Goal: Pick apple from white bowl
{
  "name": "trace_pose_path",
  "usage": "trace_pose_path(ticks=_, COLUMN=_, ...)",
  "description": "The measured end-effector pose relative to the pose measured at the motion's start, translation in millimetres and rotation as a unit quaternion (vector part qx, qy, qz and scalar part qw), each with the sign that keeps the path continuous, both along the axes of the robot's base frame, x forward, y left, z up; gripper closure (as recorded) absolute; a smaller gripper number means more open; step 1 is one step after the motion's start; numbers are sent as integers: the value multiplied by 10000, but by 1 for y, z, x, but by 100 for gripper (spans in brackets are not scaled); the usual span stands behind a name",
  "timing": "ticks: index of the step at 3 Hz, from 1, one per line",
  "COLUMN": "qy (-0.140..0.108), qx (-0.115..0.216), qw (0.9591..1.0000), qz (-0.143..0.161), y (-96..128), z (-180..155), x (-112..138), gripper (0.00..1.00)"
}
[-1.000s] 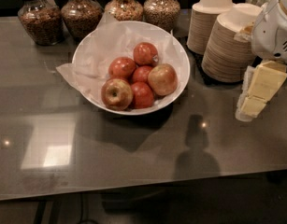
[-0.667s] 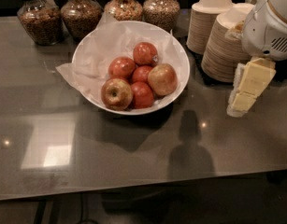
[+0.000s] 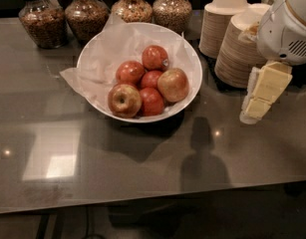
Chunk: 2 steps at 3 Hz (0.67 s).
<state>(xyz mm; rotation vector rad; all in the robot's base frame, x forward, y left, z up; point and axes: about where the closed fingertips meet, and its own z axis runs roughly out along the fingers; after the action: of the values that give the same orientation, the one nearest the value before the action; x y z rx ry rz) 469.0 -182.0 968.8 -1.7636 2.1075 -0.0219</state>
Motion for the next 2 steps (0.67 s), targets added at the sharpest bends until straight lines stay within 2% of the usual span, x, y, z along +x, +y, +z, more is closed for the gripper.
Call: trace_pose_path(ticks=2, qy=-142, qx=628, qw=9973, qz=358, y=38, z=-2, x=28, gripper=0)
